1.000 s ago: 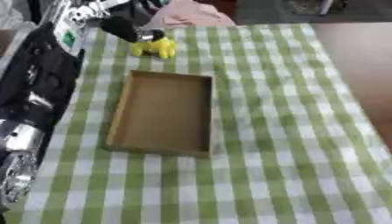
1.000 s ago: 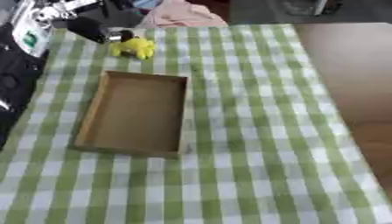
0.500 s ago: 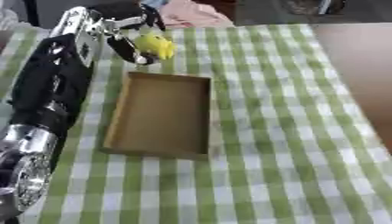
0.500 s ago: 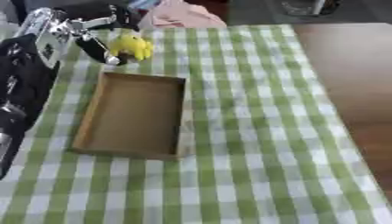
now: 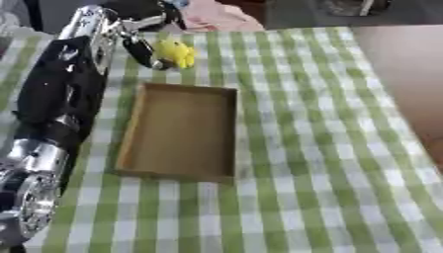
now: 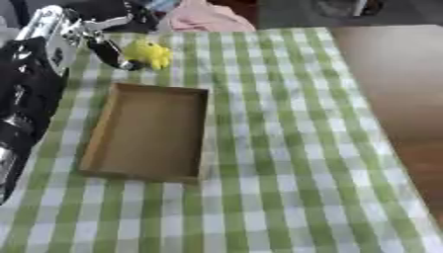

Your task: Pick up objects on the table and place them in the box.

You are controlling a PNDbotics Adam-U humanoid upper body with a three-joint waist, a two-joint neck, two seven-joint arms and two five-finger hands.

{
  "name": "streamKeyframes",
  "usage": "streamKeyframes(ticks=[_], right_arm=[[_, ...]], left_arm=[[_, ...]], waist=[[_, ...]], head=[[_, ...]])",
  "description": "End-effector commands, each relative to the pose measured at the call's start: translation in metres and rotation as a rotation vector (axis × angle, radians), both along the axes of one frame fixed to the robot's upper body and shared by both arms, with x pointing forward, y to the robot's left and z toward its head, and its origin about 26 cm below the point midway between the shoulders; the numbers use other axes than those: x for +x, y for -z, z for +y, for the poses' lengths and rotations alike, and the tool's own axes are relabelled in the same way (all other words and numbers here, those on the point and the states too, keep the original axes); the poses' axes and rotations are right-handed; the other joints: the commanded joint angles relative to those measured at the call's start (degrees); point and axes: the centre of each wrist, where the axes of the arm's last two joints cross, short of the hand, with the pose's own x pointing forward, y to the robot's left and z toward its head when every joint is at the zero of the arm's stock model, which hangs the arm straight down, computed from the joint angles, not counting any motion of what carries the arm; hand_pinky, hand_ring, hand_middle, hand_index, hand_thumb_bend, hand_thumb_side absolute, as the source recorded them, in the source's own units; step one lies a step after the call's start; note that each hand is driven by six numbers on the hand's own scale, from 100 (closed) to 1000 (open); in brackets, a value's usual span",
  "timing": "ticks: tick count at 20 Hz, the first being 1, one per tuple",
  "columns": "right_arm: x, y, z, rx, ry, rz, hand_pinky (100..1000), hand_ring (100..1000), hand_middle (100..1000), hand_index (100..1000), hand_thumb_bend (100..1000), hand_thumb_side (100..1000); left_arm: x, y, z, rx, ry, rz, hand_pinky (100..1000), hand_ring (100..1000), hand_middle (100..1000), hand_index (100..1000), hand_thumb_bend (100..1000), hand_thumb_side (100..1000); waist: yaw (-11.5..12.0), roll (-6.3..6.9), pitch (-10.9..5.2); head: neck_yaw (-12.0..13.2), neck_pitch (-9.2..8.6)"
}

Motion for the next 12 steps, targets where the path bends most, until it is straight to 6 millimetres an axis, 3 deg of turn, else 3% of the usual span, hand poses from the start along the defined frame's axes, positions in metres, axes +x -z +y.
streamKeyframes(ticks=[1,9,12], right_arm=[[-0.002,-0.010,0.000,-0.017,-0.007,-0.025,704,672,554,850,100,600],[-0.001,-0.013,0.003,-0.024,-0.021,-0.031,704,671,552,851,100,599],[-0.001,-0.014,0.003,-0.027,-0.022,-0.030,703,671,551,851,100,600]], left_arm=[[-0.003,-0.025,-0.002,-0.007,-0.041,-0.070,713,856,888,889,465,100],[-0.005,-0.037,0.003,-0.043,-0.171,-0.087,710,864,886,885,444,100],[-0.006,-0.043,0.008,-0.033,-0.208,-0.085,748,880,888,885,471,100]], waist=[[-0.3,-0.02,-0.77],[-1.4,0.66,0.77],[-1.6,0.99,1.22]], head=[[0.2,-0.88],[1.4,-2.49],[1.8,-3.16]])
